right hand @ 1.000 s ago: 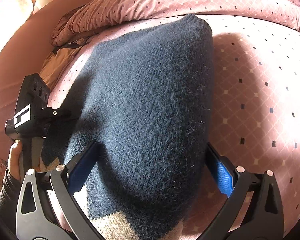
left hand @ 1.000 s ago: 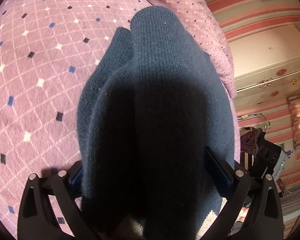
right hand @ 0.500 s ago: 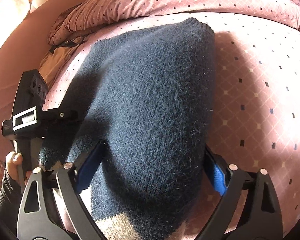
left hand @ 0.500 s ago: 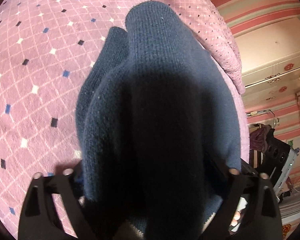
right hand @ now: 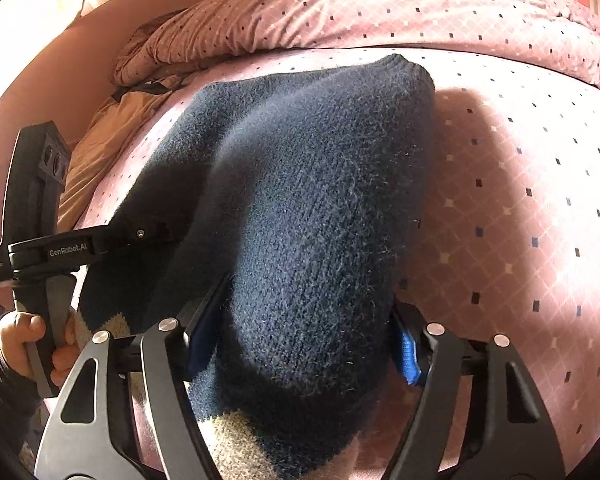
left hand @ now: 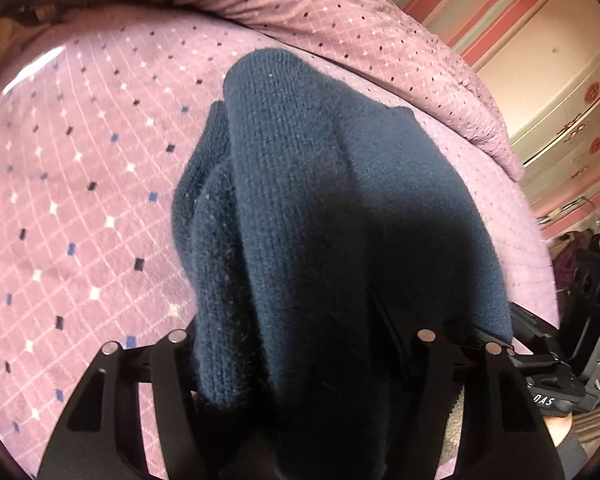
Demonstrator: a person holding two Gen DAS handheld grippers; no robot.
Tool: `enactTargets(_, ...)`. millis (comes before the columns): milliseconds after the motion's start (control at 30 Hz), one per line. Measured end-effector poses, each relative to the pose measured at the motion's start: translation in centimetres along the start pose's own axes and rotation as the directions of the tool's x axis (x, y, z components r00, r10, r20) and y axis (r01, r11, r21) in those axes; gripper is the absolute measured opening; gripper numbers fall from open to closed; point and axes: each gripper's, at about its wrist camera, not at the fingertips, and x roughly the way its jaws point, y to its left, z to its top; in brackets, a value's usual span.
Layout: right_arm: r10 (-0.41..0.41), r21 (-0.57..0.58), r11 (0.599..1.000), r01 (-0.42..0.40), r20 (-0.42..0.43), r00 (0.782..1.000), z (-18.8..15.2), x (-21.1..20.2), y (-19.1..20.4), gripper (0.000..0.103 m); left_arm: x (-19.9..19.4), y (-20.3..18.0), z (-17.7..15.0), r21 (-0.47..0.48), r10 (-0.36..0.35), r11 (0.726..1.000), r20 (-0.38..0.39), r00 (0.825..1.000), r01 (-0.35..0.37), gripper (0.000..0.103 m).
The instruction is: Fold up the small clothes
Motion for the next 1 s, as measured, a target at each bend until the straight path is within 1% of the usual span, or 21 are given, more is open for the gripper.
enactTargets(100, 0.013, 0.001, 1.0, -0.013, 0.019, 1.0, 0.0, -0.7, -0.2, 0.065, -0.5, -1.2, 0.0, 0.031, 0.042, 0.999, 0.012, 0.999, -0.043, 0.057)
enactTargets(167, 0.024, -0.004, 1.0, -0.024, 0.039, 0.999, 0.1, -1.4, -0.1, 0.062, -0.8, -1.8, 0.3, 0.039, 0.053, 0.998, 0.017, 0.998, -0.054, 0.053)
enactTargets(300, 0.058, 0.013, 0.998, -0.059, 0.064, 0.996, 0.1, -2.7, -0.8, 0.061, -2.2, -1.9, 0.2, 0.015, 0.039, 0.999, 0.012, 0.999, -0.04, 0.048)
enactTargets(400, 0.074, 0.034, 0.996, -0.077, 0.083, 0.994, -0.2, -4.0, -1.6, 0.06, -2.9, -3.6, 0.2, 0.031, 0.037, 0.999, 0.016, 0.999, -0.037, 0.047)
enactTargets(533, 0.063, 0.041, 0.997, -0.066, 0.09, 0.994, -1.2, -6.5, -3.2, 0.06, -2.7, -5.8, -0.3, 0.022, 0.009, 1.0, -0.001, 1.0, -0.009, 0.047)
enactTargets(633, 0.049, 0.048, 0.997, -0.053, 0.094, 0.994, -2.5, -8.7, -4.5, 0.06, -2.5, -8.4, -1.4, 0.029, -0.005, 1.0, -0.012, 1.0, 0.006, 0.046)
enactTargets(733, 0.034, 0.059, 0.997, -0.041, 0.108, 0.994, -4.3, -11.5, -5.8, 0.06, -3.1, -11.4, -3.0, 0.052, -0.044, 0.998, 0.003, 0.999, 0.044, 0.046)
enactTargets(833, 0.005, 0.05, 0.999, -0.011, 0.111, 0.994, -6.3, -14.3, -6.5, 0.06, -3.2, -13.5, -4.6, 0.052, -0.066, 0.996, -0.005, 0.998, 0.066, 0.046)
enactTargets(900, -0.005, 0.054, 0.999, -0.001, 0.108, 0.994, -7.6, -15.8, -6.9, 0.06, -3.4, -15.2, -6.2, 0.058, -0.061, 0.996, -0.009, 0.998, 0.061, 0.046)
enactTargets(1000, -0.028, 0.047, 0.999, 0.023, 0.1, 0.995, -9.7, -17.9, -7.2, 0.06, -3.7, -17.6, -8.7, 0.075, -0.034, 0.997, -0.008, 0.999, 0.035, 0.046)
